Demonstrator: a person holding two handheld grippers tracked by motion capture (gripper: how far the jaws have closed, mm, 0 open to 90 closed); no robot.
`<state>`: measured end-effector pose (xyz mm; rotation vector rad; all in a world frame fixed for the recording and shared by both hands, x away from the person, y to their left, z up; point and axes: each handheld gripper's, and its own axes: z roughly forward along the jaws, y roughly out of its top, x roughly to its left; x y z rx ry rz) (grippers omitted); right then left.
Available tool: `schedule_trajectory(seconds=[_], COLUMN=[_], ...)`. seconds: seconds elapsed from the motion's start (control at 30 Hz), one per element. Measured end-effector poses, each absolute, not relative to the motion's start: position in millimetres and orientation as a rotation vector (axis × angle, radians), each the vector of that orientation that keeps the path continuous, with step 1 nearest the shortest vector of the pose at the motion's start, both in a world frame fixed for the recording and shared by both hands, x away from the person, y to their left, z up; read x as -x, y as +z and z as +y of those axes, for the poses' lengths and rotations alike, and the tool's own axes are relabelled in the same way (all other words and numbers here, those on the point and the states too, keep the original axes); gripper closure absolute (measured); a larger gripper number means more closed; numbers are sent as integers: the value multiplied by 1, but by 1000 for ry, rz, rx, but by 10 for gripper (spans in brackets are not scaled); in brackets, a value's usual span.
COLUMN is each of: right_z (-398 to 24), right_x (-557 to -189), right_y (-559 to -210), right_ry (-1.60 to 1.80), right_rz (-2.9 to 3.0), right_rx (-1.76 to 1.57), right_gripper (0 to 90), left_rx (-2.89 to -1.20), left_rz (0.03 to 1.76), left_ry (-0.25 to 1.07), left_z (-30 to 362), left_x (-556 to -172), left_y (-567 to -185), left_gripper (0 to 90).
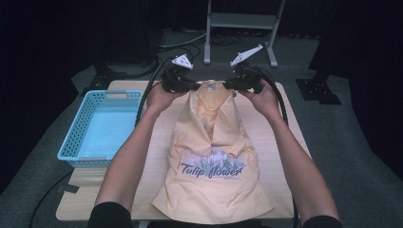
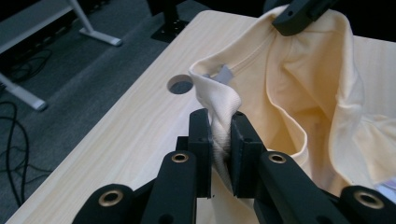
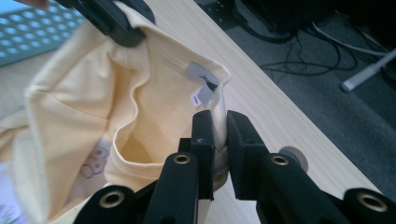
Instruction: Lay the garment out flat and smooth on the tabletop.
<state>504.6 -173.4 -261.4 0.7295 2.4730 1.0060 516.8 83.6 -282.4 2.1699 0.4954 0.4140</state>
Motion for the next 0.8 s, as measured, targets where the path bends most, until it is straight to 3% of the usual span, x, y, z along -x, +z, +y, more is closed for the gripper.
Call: schedule_trajectory(seconds=[0.1, 0.17, 0.67, 0.8], right_z=[-175, -176, -185, -186], right_x=[-516, -523, -492, -474], right_y=[-270, -273, -288, -298], right_ry=[986, 975, 943, 950], right_rz=[2445, 2390, 2407, 2434], right_rx=[-783, -862, -872, -870], right_gripper=[798, 656, 618, 586], left_rx=[-2158, -2128, -2125, -2137], left_rz=[554, 628, 531, 516], left_ry=[441, 435, 336, 252], left_z=[82, 82, 76, 75], left_x=[-526, -531, -493, -476], left_y=[-289, -292, -309, -325], left_gripper=[790, 612, 565, 512])
